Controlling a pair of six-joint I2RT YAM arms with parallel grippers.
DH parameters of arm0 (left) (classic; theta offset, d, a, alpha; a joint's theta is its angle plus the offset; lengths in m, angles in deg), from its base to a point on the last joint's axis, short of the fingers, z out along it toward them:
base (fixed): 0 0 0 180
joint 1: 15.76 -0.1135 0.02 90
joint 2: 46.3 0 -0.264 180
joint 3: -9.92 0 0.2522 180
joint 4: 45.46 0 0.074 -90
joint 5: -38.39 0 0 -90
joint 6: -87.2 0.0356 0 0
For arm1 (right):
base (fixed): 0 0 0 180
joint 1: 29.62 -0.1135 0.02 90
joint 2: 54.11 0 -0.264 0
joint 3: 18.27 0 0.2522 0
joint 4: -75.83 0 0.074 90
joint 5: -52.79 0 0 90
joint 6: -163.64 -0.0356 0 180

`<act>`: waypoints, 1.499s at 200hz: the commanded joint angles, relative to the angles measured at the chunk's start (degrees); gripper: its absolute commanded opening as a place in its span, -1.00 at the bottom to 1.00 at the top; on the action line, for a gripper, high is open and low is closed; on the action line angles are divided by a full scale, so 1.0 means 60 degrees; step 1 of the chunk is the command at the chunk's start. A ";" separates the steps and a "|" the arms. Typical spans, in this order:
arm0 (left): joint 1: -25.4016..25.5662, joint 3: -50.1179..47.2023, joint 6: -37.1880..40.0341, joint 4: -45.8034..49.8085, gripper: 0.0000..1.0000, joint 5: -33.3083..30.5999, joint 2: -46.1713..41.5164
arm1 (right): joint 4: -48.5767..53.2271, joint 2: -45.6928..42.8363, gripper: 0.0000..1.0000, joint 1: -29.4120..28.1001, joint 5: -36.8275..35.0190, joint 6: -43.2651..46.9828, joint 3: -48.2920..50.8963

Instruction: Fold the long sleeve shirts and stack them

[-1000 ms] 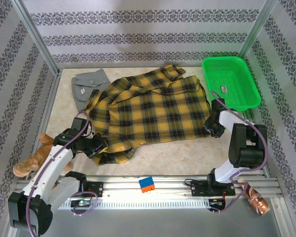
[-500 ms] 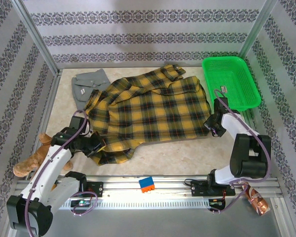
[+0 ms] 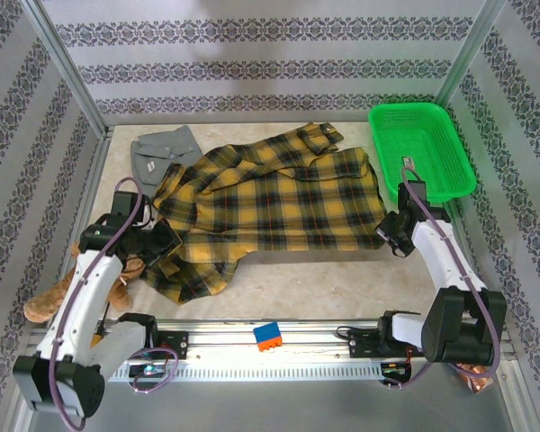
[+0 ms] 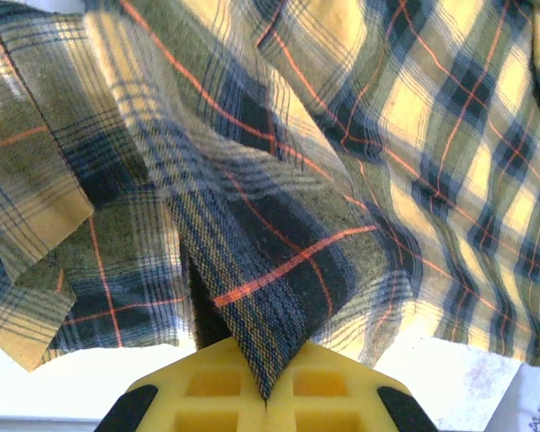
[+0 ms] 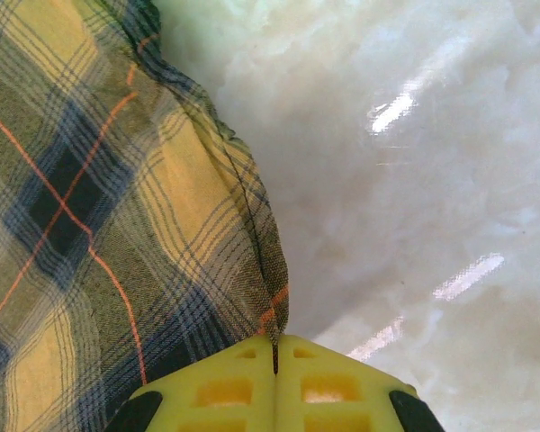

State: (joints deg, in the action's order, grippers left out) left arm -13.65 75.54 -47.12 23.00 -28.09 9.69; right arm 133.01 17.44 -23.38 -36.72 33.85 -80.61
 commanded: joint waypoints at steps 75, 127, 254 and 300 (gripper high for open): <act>-0.0700 0.2053 0.2209 -0.1355 -1.00 -0.0208 0.3603 | -0.0030 0.3662 -1.00 -0.0072 -0.0015 0.1109 -0.3491; -0.0903 0.2495 0.2593 -0.1759 -1.00 -0.0404 0.4802 | -0.0087 0.4965 -1.00 -0.0316 -0.0175 0.1334 -0.4430; -0.1156 0.3158 0.2630 -0.2686 -1.00 -0.0606 0.6986 | 0.0171 0.7005 -0.93 -0.0731 -0.0835 0.1473 -0.6395; -0.1188 0.3563 0.2025 -0.3070 -0.06 -0.0395 0.7153 | 0.0040 0.7078 -0.07 -0.0893 -0.0637 0.1486 -0.7251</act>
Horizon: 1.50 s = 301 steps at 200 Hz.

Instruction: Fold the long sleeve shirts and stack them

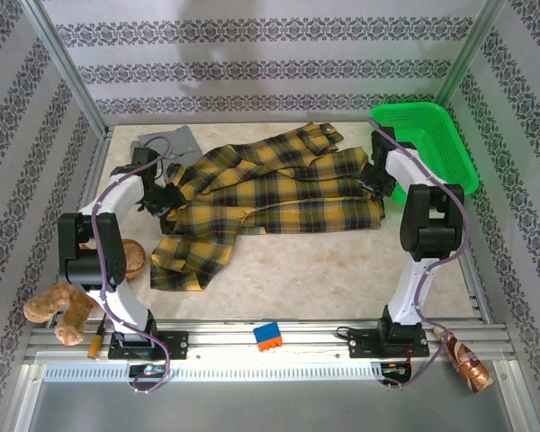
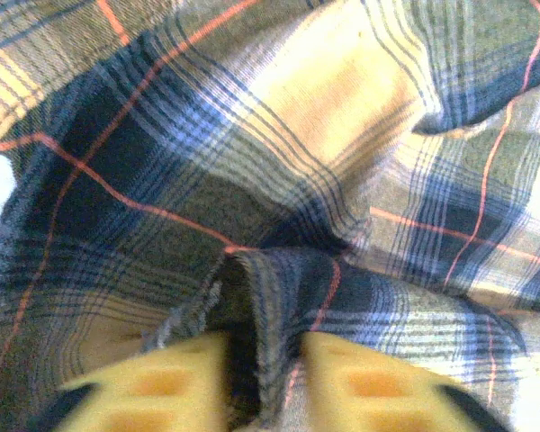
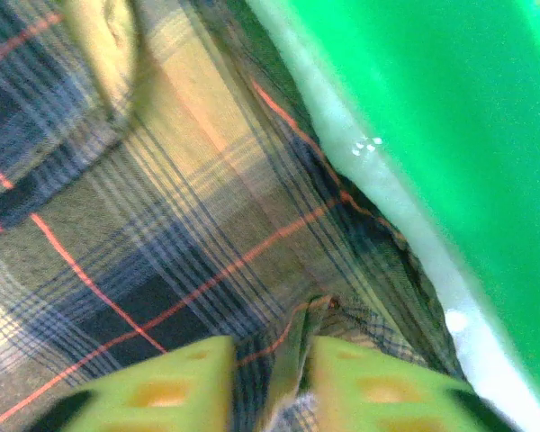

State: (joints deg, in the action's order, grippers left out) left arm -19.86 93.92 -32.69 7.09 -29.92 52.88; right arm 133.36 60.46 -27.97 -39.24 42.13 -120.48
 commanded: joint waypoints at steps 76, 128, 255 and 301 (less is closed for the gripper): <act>-0.0159 0.1181 -0.0064 0.1782 0.98 -0.0121 -0.2436 | -0.0210 -0.2819 0.49 -0.0984 0.0683 0.1120 -0.0066; -0.0137 -0.0761 0.0944 0.4307 0.98 -0.0227 -0.4219 | -0.1059 -0.3376 0.43 -0.2770 0.1875 0.1322 0.2331; 0.1440 -0.4397 -0.1195 0.3909 0.84 -0.0184 -0.5347 | -0.1743 -0.4100 0.57 -0.4435 0.2109 0.2058 0.3270; 0.1738 -0.5812 -0.2567 0.2241 0.72 -0.0099 -0.5335 | -0.1784 -0.4520 0.58 -0.4398 0.2080 0.1970 0.3610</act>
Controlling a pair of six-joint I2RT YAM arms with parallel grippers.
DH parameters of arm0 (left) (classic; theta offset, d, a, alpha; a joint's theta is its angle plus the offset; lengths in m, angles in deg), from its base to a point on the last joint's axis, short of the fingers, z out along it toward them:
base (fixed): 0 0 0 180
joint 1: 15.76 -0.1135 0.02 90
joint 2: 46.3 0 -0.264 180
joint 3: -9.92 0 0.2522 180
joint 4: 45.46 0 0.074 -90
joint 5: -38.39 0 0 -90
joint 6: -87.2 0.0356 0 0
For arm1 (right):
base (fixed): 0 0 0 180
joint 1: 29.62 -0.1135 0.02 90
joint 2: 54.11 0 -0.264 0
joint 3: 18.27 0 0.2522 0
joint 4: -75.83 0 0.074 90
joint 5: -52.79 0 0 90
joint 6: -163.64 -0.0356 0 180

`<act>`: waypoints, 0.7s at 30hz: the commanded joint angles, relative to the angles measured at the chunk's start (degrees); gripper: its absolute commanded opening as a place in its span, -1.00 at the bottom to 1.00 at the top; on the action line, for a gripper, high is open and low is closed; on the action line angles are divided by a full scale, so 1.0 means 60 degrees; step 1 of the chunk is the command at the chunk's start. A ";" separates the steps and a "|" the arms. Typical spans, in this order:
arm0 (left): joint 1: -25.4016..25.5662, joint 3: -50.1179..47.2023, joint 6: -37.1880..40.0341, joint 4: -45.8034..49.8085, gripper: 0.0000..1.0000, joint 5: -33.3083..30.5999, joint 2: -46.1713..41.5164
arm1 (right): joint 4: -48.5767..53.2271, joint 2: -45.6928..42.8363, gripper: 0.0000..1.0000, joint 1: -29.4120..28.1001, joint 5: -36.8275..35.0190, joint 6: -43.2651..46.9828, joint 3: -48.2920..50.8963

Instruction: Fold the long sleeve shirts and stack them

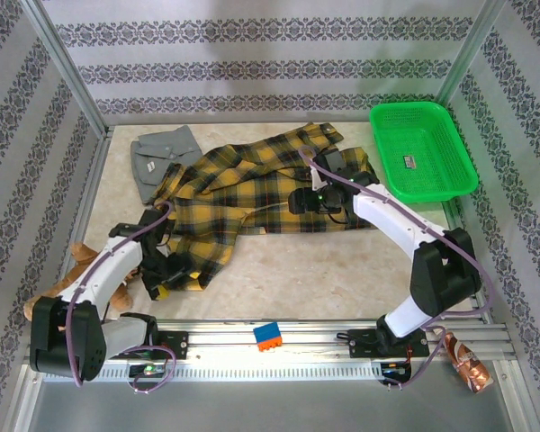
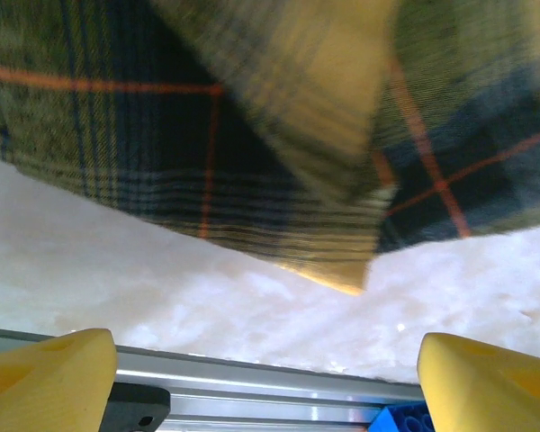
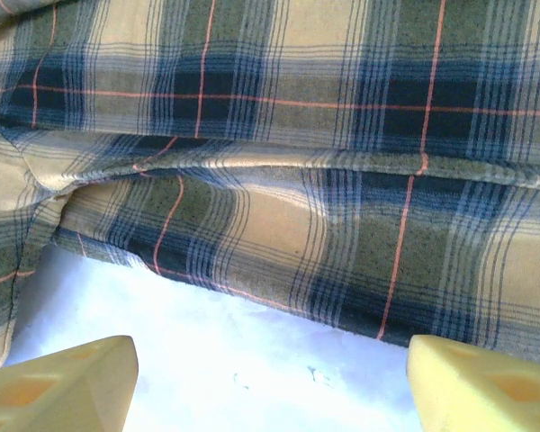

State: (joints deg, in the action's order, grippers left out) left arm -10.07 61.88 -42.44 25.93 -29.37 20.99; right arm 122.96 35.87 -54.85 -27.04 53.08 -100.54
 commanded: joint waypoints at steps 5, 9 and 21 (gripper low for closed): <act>0.0106 -0.0627 -0.1114 -0.1863 0.62 -0.0427 0.0361 | -0.0112 -0.0581 0.58 0.0100 0.0104 0.0145 0.0446; 0.0106 -0.0551 -0.1021 -0.2673 0.41 -0.0734 0.1098 | -0.0142 -0.0596 0.57 0.0108 0.0234 0.0146 0.0432; 0.0106 -0.0210 -0.0279 -0.3229 -0.75 -0.0371 0.2148 | -0.0125 -0.0910 0.56 0.0119 -0.0026 -0.0016 0.0573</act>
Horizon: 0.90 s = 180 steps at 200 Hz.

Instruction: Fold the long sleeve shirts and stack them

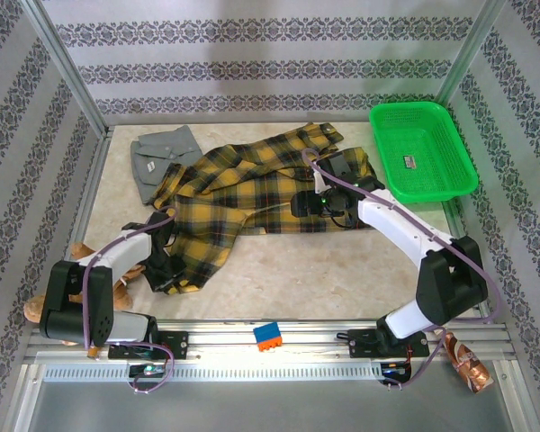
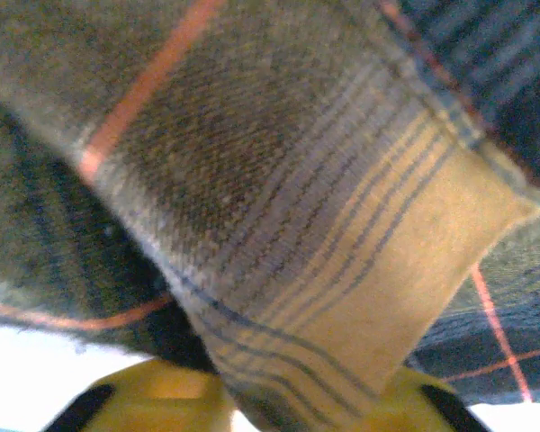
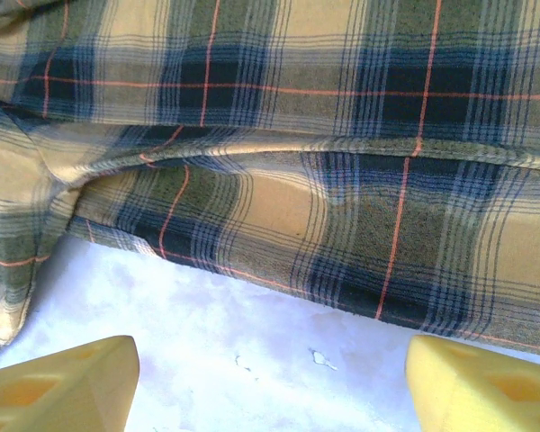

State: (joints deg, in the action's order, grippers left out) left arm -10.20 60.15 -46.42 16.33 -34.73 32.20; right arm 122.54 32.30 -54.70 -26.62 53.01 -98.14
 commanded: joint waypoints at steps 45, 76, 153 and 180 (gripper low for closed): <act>0.0123 0.1711 0.1118 -0.0079 -1.00 0.1022 -0.0720 | -0.0112 -0.0454 0.57 0.0092 -0.0243 -0.0112 0.0279; 0.0127 0.3276 0.1351 0.0872 -1.00 0.1450 -0.1068 | -0.0145 -0.0435 0.57 0.0104 -0.0306 -0.0147 0.0295; 0.0128 0.7932 0.0997 -0.0450 -1.00 0.2175 0.1293 | -0.0181 -0.0358 0.57 0.0274 -0.0414 -0.0229 0.0132; 0.0097 1.0153 0.1341 -0.0430 -1.00 0.1823 0.2891 | -0.0203 -0.0426 0.57 0.0313 -0.0412 -0.0318 0.0192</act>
State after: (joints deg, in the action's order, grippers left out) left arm -10.07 112.11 -40.06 16.35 -23.21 43.13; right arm 122.26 30.99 -53.35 -27.85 52.38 -97.13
